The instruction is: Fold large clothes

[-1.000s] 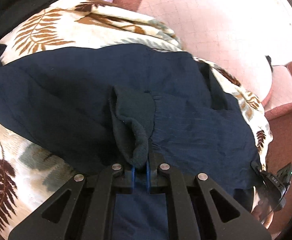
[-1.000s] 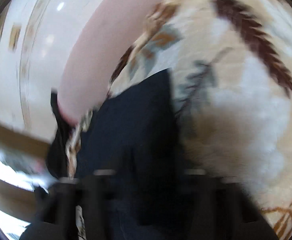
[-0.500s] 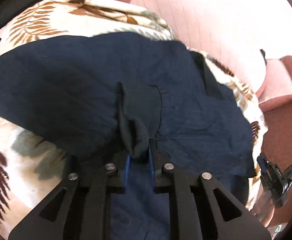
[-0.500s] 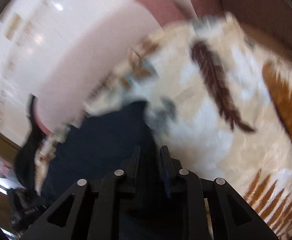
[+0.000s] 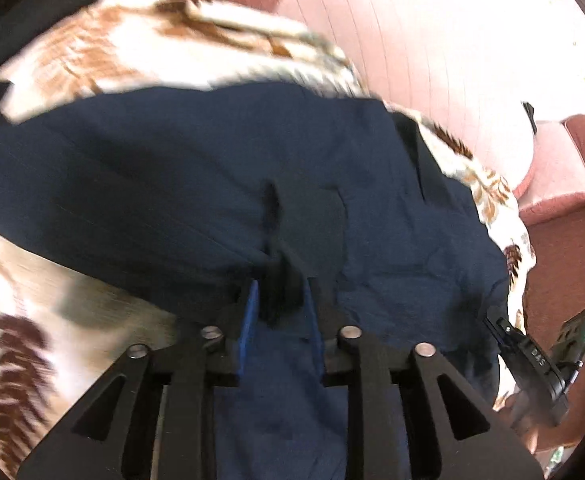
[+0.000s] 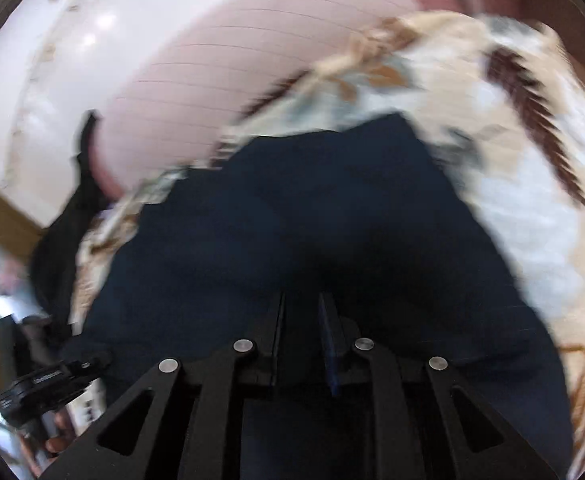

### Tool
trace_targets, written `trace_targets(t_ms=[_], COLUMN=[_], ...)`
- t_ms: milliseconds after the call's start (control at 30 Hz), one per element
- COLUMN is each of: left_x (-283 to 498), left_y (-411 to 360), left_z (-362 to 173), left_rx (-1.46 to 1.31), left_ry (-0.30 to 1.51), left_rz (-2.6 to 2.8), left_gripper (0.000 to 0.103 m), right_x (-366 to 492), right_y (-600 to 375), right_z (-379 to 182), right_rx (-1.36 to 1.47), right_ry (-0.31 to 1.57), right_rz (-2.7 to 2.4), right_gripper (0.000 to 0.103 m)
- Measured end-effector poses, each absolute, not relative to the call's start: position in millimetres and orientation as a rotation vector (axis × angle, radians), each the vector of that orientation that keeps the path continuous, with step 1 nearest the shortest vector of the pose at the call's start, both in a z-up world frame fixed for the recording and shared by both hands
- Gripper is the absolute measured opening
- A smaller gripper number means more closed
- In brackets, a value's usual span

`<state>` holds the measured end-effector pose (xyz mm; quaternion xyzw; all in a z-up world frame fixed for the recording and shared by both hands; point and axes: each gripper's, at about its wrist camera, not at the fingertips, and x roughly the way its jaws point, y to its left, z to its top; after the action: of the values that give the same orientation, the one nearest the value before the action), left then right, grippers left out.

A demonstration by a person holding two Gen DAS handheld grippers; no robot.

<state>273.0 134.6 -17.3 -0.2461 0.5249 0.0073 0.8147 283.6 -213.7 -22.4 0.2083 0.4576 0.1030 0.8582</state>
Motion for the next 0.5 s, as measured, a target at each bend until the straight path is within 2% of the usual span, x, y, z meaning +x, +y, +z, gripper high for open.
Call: trace_targets(t_ms=[67, 133, 300, 367, 500], left_x=[264.9, 259.0, 240.5, 228.6, 214.7], left_y=[159.5, 184.0, 265.4, 301.7, 359.0], left_z=[-3.7, 5.3, 19.8, 24.4, 20.6], left_rx=[-0.521, -0.505, -0.448, -0.436, -0.442], left_ry=[1.085, 1.063, 1.059, 1.041, 1.026], left_rz=[0.059, 0.121, 0.303, 0.384, 0.521], left_gripper=[0.043, 0.051, 0.052, 0.055, 0.056], right_x=[287.9, 291.4, 288.9, 290.4, 297.0], right_y=[-178.0, -138.3, -61.4, -50.9, -52.4], right_z=[-17.3, -18.2, -36.7, -42.4, -44.1], right_rx=[0.372, 0.273, -0.054, -0.099, -0.112], right_ry=[0.982, 1.023, 1.123, 1.135, 1.143], right_rz=[0.278, 0.311, 0.259, 0.247, 0.231], right_gripper=[0.019, 0.019, 0.02, 0.02, 0.02])
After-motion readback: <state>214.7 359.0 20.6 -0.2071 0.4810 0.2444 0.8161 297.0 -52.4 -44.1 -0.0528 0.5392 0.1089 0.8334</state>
